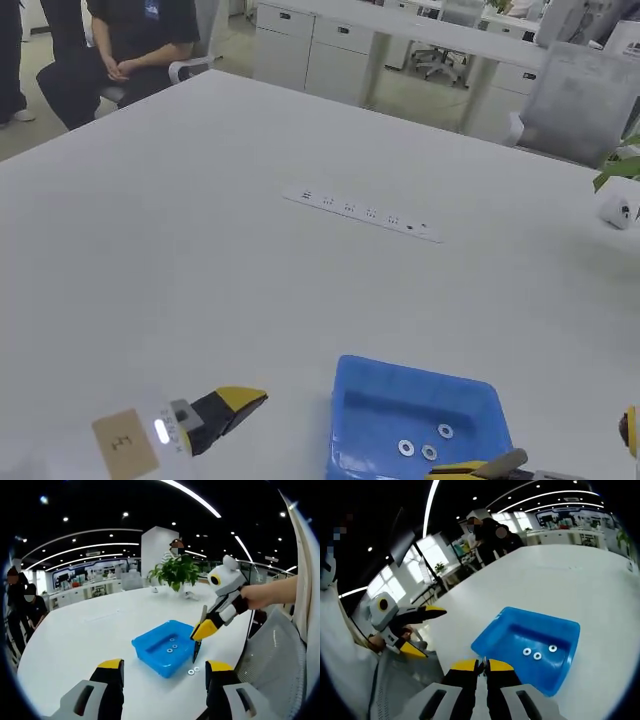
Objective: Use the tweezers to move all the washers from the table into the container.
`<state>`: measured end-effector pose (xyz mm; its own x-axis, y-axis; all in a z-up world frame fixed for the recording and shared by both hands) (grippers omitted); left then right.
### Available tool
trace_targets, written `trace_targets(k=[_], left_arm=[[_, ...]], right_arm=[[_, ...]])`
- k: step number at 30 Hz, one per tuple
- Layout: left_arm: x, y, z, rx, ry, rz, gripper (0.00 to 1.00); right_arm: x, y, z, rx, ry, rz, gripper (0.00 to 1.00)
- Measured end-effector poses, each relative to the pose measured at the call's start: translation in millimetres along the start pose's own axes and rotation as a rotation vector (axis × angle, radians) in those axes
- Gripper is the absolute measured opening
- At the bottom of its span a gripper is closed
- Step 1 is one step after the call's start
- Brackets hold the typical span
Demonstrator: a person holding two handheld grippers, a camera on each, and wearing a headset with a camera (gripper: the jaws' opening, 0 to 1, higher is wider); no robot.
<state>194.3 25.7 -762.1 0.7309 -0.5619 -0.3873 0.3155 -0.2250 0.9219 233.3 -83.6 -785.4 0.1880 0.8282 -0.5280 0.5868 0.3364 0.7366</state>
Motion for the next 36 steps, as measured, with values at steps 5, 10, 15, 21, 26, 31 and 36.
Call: trace_targets(k=[5, 10, 15, 21, 26, 31, 36], left_arm=[[-0.6, 0.0, -0.4, -0.001, 0.002, 0.0, 0.66], [-0.8, -0.6, -0.6, 0.001, 0.002, -0.003, 0.66], [-0.7, -0.9, -0.9, 0.003, 0.003, -0.005, 0.65], [-0.8, -0.7, -1.8, 0.003, 0.007, -0.005, 0.65], [-0.5, -0.8, -2.9, 0.004, 0.012, -0.003, 0.65], [-0.6, -0.6, -3.1, 0.002, 0.014, -0.002, 0.65], [-0.5, -0.8, -3.0, 0.004, 0.014, -0.003, 0.65]], right_arm=[[3.3, -11.4, 2.4, -0.026, -0.019, -0.053, 0.03], [6.7, -20.9, 0.1, -0.119, -0.019, -0.116, 0.03], [11.3, -31.0, -1.2, -0.195, -0.03, -0.177, 0.03], [11.6, -32.0, 0.5, -0.236, -0.04, -0.199, 0.03], [12.5, -31.9, 0.5, -0.266, -0.045, -0.206, 0.03], [15.2, -33.2, -1.6, -0.277, -0.042, -0.211, 0.04], [16.3, -33.1, -2.1, -0.292, -0.044, -0.214, 0.04]])
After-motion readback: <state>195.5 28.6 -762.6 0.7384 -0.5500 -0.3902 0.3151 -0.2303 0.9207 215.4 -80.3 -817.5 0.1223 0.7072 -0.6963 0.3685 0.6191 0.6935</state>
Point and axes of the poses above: the centre of the closed fingertips' face, and the gripper's own axes: x roughly forward along the fingers, z roughly to its right, y roughly out of its top, the point moved 2 cm from there along -x, roughly backward along the fingers, and after that the axes turned 1 degree about -x, right-handed, at the moved point
